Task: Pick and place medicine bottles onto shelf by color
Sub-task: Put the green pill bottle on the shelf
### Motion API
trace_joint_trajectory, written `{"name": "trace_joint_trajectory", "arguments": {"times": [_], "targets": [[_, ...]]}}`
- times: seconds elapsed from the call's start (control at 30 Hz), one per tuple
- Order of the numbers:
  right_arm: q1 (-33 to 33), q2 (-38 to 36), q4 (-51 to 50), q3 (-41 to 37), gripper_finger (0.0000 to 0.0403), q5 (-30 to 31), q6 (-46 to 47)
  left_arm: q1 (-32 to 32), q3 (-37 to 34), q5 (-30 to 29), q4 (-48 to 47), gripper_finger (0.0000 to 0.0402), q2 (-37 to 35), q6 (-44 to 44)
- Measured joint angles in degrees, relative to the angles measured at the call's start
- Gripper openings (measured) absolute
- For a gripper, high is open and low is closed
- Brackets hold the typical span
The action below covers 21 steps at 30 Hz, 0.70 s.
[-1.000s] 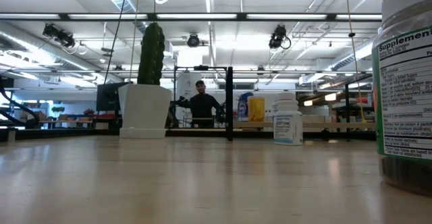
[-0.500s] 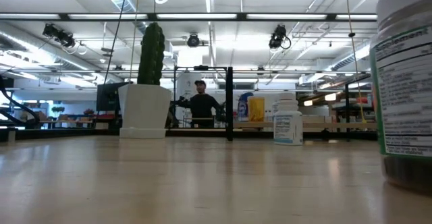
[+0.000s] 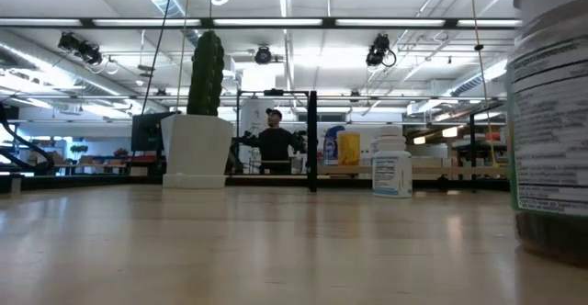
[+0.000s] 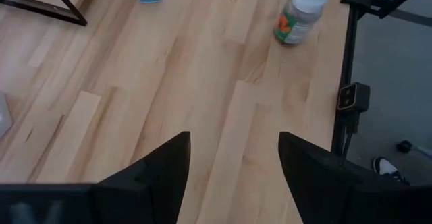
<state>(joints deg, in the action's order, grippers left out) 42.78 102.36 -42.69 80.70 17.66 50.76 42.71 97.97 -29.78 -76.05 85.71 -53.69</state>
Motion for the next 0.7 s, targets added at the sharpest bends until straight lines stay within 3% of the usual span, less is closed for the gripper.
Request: {"name": "trace_joint_trajectory", "arguments": {"times": [0.27, 0.7], "targets": [[0.2, 0.0, -0.3, 1.1, 0.0322, 0.6, 0.1, 0.0, 0.0, 0.0, 0.0, 0.0232, 0.0, 0.2], [0.5, 0.0, 2.8, -3.4, 0.0322, 1.2, 1.2, 0.0, 0.0, 0.0, 0.0, 0.0232, 0.0, -1.1]]}}
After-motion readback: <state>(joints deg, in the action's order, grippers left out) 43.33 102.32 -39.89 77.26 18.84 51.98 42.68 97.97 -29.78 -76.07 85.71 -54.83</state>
